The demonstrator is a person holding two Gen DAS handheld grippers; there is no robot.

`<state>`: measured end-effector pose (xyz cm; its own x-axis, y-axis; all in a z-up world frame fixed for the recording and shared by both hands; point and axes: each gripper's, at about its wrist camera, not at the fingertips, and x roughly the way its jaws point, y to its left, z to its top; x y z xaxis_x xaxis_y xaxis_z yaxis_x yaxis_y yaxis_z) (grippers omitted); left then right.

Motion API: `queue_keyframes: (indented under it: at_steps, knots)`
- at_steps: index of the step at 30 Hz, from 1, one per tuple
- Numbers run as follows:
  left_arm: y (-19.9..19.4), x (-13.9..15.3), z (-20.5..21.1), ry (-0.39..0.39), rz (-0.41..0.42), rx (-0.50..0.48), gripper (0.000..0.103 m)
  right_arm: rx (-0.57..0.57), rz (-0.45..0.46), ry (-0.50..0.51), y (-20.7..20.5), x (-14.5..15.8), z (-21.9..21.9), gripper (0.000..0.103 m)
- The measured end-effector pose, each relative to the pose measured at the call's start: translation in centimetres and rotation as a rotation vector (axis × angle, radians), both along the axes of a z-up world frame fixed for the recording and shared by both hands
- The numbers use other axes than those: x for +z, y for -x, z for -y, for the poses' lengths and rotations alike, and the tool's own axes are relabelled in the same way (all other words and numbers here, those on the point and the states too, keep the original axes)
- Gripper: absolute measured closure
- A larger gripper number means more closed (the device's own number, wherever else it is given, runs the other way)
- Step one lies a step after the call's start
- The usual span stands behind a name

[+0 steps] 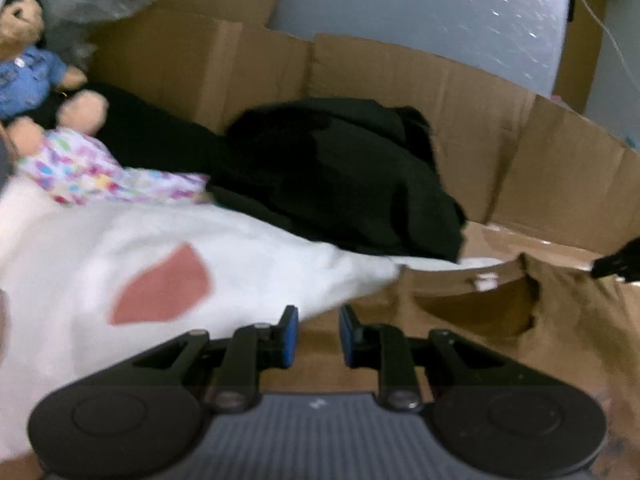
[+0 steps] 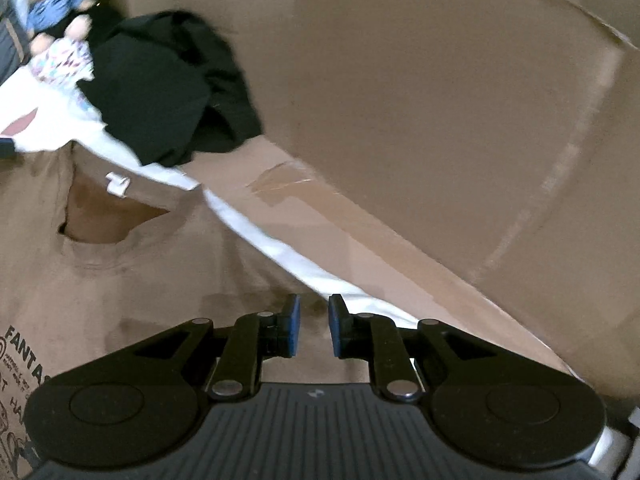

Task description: Fold clothes

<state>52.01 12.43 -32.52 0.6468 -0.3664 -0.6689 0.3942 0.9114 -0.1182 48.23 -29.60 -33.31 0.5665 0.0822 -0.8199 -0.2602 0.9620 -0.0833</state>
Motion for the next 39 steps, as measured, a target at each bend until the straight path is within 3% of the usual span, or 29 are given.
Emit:
queue_keyframes:
  at_steps: [5,7,13,17,21,25,32,39]
  knots:
    - [0.2,-1.7,2.3,-0.056,-0.022,-0.062,0.08,0.009,-0.021,0.054,-0.9,-1.6,-1.2,0.087]
    - [-0.1,-3.0,2.9,-0.139,-0.033,-0.051,0.08,-0.008,-0.021,0.063,-1.0,-1.7,-0.9,0.087]
    - [-1.2,-3.6,2.0,-0.139,-0.043,0.005,0.081,-0.078,-0.011,0.074,-0.9,-0.9,1.2,0.085]
    - [-1.4,-2.0,1.4,-0.148,-0.03,0.051,0.075,-0.139,0.0,0.094,0.1,0.1,3.4,0.078]
    - [-0.6,0.4,0.4,-0.159,0.013,0.076,0.043,-0.213,0.016,0.074,1.7,1.9,6.3,0.075]
    - [0.6,2.7,-1.5,-0.155,0.036,0.108,0.042,-0.241,0.041,0.077,3.4,3.8,8.5,0.066]
    - [3.7,5.7,-5.8,-0.153,0.047,0.183,0.04,-0.295,0.072,0.067,7.2,7.7,11.7,0.065]
    - [8.6,7.9,-10.2,-0.147,0.021,0.279,0.039,-0.298,0.058,0.05,11.2,8.7,11.7,0.062]
